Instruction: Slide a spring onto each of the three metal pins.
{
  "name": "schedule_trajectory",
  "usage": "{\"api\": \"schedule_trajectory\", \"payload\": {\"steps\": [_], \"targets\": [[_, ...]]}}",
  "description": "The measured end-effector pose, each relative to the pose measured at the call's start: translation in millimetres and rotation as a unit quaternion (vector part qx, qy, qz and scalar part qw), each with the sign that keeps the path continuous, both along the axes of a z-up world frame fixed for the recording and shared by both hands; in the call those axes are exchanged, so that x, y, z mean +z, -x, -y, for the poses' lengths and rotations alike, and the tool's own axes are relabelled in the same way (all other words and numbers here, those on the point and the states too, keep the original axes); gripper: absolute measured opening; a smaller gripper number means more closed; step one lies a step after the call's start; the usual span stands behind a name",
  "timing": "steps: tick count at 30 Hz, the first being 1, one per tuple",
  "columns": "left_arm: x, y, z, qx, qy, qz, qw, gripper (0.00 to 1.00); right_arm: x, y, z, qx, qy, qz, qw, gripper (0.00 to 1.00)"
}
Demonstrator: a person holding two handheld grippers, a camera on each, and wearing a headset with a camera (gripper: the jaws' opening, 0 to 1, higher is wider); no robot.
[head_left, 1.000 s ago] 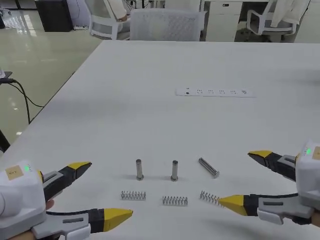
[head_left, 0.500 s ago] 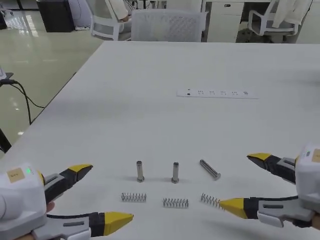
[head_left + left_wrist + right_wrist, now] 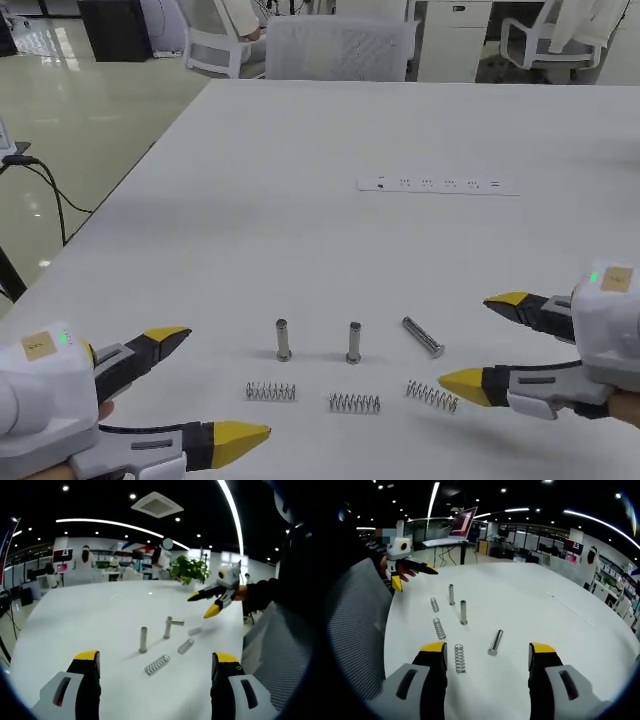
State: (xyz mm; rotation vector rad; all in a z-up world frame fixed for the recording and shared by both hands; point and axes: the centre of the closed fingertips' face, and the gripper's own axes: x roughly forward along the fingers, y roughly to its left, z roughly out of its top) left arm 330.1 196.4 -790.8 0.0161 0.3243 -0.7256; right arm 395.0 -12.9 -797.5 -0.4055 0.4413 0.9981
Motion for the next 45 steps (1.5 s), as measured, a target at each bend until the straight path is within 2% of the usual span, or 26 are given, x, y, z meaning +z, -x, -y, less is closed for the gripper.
{"api": "schedule_trajectory", "payload": {"steps": [3,8,10,17,20,26,30,33,45], "targets": [[0.1,0.4,0.0,0.0,0.001,0.0,1.0,0.89,-3.2,-5.7,-2.5,0.003,0.017,-0.002,0.9998,0.6],[0.5,0.8,0.9,-0.001,0.0,0.001,1.0,0.89,-2.6,-18.6,-9.1,-0.002,0.025,-0.011,0.9996,0.52],[0.3,1.2,1.1,-0.001,0.0,0.0,1.0,0.89,-5.2,-23.9,-10.9,-0.001,0.042,-0.013,0.999,0.48],[0.8,1.4,0.4,0.001,0.001,0.0,1.0,0.88,-19.6,-36.3,-22.5,0.003,0.085,-0.037,0.9957,0.36],[0.8,1.4,0.2,0.002,0.001,0.0,1.0,0.87,-25.2,-39.4,-27.2,0.002,0.098,-0.039,0.9944,0.34],[0.3,1.6,0.8,0.0,0.0,-0.001,1.0,0.87,-39.4,-50.2,-30.6,-0.02,0.126,-0.055,0.9903,0.28],[-0.3,1.5,0.1,0.001,-0.001,-0.002,1.0,0.87,-41.9,-52.5,-37.4,-0.027,0.129,-0.062,0.9894,0.22],[-0.4,1.4,-0.2,0.001,-0.001,-0.003,1.0,0.86,-47.2,-54.9,-39.2,-0.036,0.132,-0.077,0.9876,0.18],[-1.0,0.7,-0.3,0.001,0.0,-0.003,1.0,0.85,-60.6,-58.1,-37.8,-0.06,0.143,-0.109,0.9818,0.12]]}}
